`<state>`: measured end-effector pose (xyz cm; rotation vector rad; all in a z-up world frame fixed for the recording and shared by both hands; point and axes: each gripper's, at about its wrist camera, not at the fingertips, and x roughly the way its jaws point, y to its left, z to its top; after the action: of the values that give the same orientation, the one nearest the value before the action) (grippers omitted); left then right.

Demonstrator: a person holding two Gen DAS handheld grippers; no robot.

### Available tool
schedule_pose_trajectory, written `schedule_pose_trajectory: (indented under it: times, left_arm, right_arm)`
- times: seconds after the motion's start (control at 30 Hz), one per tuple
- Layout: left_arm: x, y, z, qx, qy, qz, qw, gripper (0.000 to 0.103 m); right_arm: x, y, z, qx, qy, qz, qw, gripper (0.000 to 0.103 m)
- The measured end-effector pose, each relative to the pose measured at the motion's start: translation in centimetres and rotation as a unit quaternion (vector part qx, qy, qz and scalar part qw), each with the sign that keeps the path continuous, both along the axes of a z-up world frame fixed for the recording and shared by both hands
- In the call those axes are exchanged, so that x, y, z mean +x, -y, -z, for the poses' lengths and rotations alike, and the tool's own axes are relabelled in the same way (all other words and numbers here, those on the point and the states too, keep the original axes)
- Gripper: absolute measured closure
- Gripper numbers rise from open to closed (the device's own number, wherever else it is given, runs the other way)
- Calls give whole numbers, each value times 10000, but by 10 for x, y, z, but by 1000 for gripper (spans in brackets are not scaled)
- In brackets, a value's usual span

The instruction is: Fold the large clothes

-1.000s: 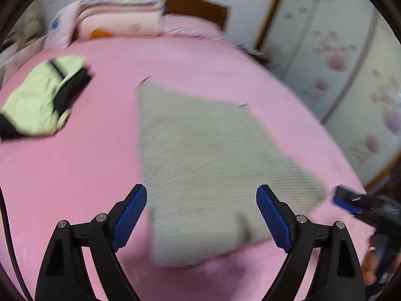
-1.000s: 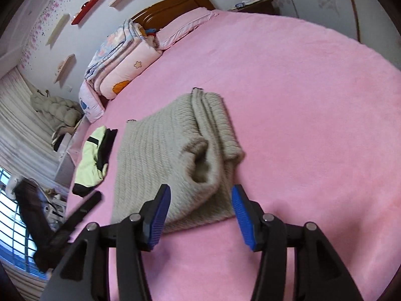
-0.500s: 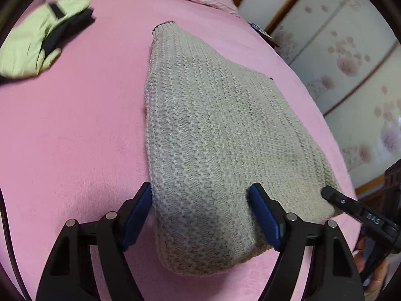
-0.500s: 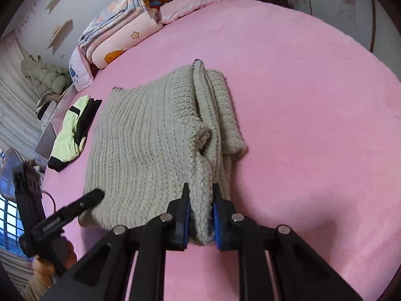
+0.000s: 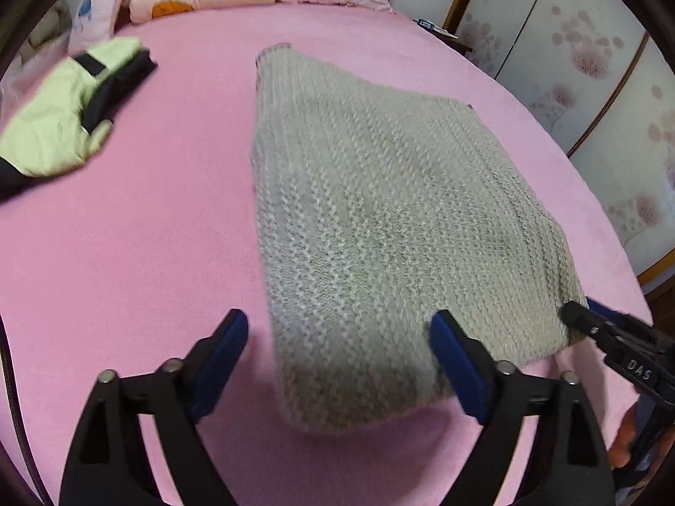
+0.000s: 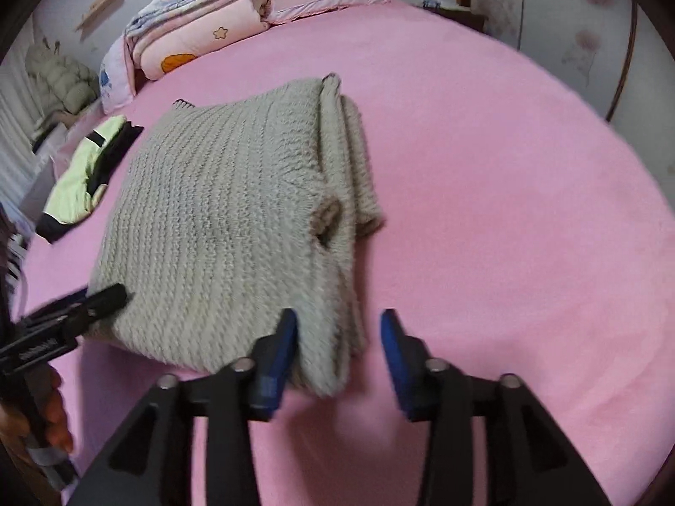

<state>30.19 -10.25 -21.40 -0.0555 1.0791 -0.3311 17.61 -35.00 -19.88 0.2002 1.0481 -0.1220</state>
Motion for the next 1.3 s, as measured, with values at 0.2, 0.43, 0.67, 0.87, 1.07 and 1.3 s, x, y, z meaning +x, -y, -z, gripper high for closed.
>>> schedule_pose_trajectory:
  times: [0.2,0.43,0.67,0.87,1.07,1.3]
  left_arm:
    - [-31,-4,-44,93,307,-77,9995,2]
    - [-55,-3,-82,-115,260,-51,9996,1]
    - [-83,1,-109,-202,362,28,9991,1]
    - [-96,1,-128,-268,555,76,9981,1]
    - [-100,-4,-148,-287,783,47,9965,1]
    - [-100,-1,-167,0,1090,194,9939,0]
  right_arm:
    - [-17,-3,-29,173,115,63,9998,58]
    - [-34,-29,-61,148,266,-205,9993,58]
    - [-52,-51,-83,297,387,-453,9978,58]
    - [-65,-63,-103,127,783,-473,9957,57]
    - [-67,-60,-126,-59,1301,-570,9898,53]
    - [-54,-57,-141,-293,1439,-897,9851,39]
